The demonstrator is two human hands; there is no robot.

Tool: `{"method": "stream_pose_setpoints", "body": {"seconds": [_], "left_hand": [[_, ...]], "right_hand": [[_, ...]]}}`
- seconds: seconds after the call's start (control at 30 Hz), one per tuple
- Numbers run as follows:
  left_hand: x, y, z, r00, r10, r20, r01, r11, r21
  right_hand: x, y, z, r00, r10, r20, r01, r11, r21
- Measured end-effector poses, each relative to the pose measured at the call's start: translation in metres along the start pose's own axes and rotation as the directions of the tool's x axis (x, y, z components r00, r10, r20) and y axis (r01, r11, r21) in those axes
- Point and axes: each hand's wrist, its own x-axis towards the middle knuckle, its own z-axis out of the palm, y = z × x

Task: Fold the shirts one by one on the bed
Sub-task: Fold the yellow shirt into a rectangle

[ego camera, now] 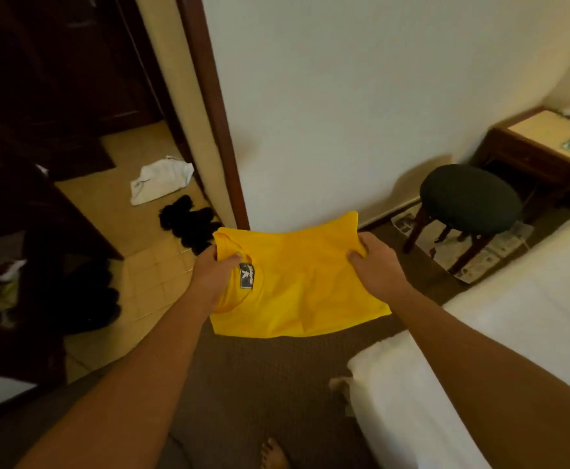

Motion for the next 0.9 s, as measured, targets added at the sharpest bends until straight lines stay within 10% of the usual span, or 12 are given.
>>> {"method": "stream_pose_setpoints", "body": {"seconds": [0.9], "left_hand": [[0.216, 0.063, -0.257, 0.905, -0.169, -0.39, 0.072, 0.965, -0.253]], "right_hand": [[0.271, -0.285, 0.227, 0.88, -0.339, 0.333, 0.351, 0.936, 0.025]]}}
